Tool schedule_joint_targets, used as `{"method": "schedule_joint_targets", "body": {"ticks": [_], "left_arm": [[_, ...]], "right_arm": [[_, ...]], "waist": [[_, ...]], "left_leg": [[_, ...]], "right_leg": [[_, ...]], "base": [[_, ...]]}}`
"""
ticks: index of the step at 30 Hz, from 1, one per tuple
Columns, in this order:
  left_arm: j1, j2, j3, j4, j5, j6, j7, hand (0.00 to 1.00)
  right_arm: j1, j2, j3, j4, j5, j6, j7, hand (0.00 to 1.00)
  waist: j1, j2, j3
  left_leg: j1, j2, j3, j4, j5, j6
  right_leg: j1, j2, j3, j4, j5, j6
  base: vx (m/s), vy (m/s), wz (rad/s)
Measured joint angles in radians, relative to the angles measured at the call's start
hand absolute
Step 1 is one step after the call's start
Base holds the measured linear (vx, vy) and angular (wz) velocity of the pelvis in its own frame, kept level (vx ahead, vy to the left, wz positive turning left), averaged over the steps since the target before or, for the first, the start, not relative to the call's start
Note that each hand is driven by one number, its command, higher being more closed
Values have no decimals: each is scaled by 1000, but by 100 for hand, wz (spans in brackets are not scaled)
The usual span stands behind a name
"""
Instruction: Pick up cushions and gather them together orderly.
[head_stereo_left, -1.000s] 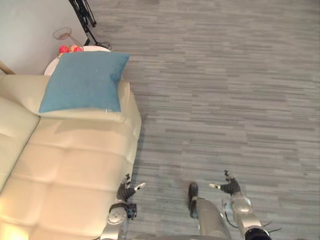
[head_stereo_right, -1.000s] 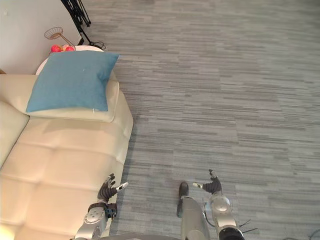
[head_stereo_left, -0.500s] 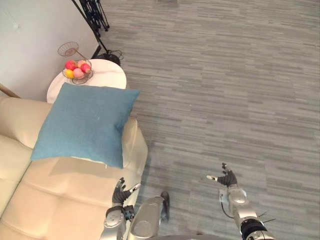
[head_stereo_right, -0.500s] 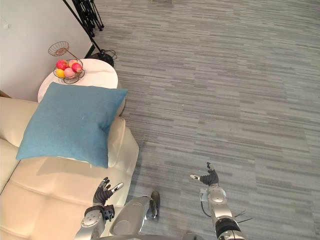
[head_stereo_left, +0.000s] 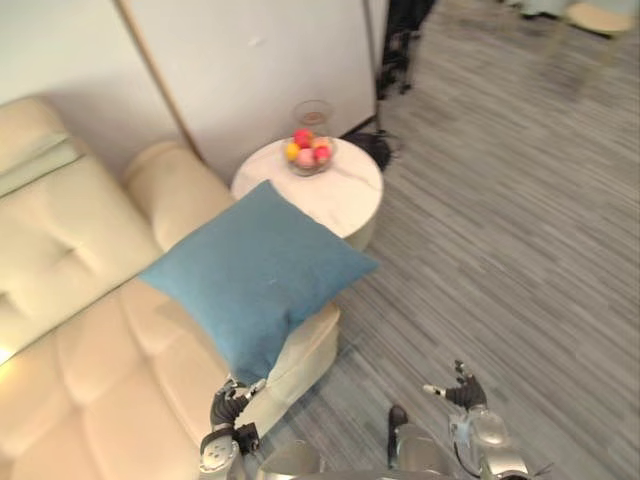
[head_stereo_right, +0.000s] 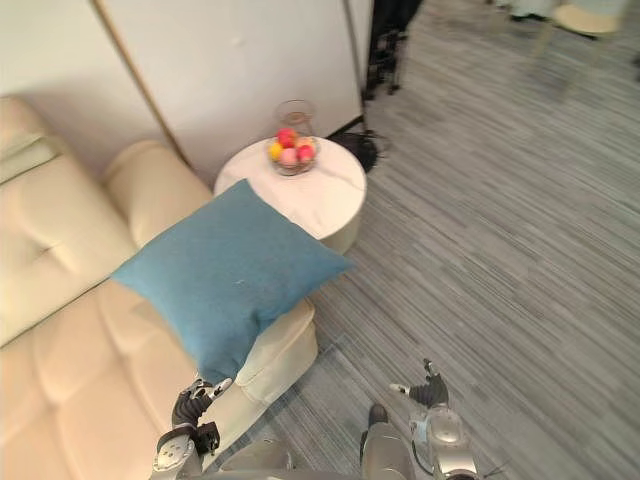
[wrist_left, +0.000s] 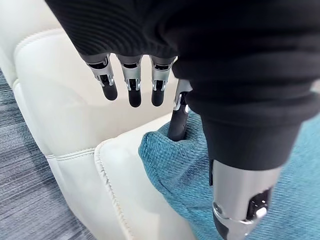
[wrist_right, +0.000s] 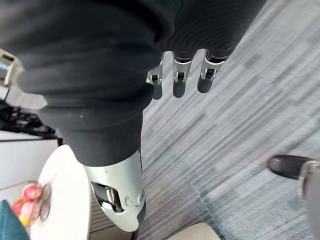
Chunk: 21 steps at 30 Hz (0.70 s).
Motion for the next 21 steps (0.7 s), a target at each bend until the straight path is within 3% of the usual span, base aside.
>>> {"method": "schedule_joint_targets", "body": {"ticks": [2,3,5,6,8,12,14,16,17,18,19,21], "left_arm": [[2,-7,-5,-27,-7,-2,-1,0],[4,-5,-18,-52,-8,-5,-2,0],[5,0,-45,-64,-9,-13,-3,0],[13,2,-56,-64,-8,-13,-4,0],[11,17,-72,-64,-7,-13,-9,0],[21,70,-86,-42,-6,-11,-25,0],[32,79,-87,-27,-5,-11,-26,0],[40,79,-97,-27,-5,-11,-28,0],[34,95,-112,-19,-4,-11,-32,0],[28,108,-122,-14,-4,-10,-34,0],[29,128,-131,-6,-3,-7,-39,0],[27,133,-125,-7,-3,-4,-39,0]], "right_arm": [[-6,5,-23,-14,8,-7,-7,0],[-4,4,-41,-13,26,-14,-15,0],[-8,5,-66,-4,41,-24,-16,0],[-22,-2,-83,21,55,-24,-16,0],[-19,2,-108,35,69,-23,-18,0],[-23,19,-108,69,70,-18,-17,0],[-26,18,-110,69,69,-19,-17,0],[-21,15,-113,68,69,-19,-17,0],[-26,22,-116,66,68,-16,-17,0],[-22,28,-115,65,68,-16,-16,0],[-3,43,-115,64,68,-14,-16,0],[19,44,-109,64,68,-5,-17,0]], "waist": [[-2,6,-4],[-3,-13,-2],[0,-17,-5],[-4,-16,-9],[-13,-23,-11],[-7,-46,-10],[-9,-51,-9],[-33,-58,-5],[-47,-58,5],[-57,-70,11],[-70,-80,20],[-87,-101,14]], "left_leg": [[-10,42,91,-27,35,0],[-20,70,193,-35,60,0],[-51,106,370,-43,83,10],[-65,124,512,-86,97,32],[-75,115,612,-133,124,72],[-78,97,605,-146,130,81],[-56,80,606,-154,137,93],[-27,59,602,-196,115,127],[-2,43,592,-203,70,150],[7,33,579,-202,66,155],[29,25,563,-192,57,155],[30,28,539,-180,55,162]], "right_leg": [[55,-13,-87,-40,-7,-11],[100,-23,-143,-84,-7,-13],[146,-42,-218,-135,-5,-15],[154,-58,-270,-148,-4,-13],[160,-85,-334,-169,4,-1],[200,-89,-381,-203,27,3],[190,-119,-375,-134,11,14],[121,-178,-355,72,-26,33],[48,-216,-280,257,-33,27],[18,-229,-232,332,-27,22],[-30,-213,-123,421,-55,34],[-46,-162,-34,407,-125,34]], "base": [[151,-244,141],[96,-151,158],[54,-93,139],[11,-7,98],[-3,47,116],[-24,66,52],[-41,71,10],[-88,103,23],[-123,123,31],[-107,72,43],[-48,-14,45],[29,-69,43]]}}
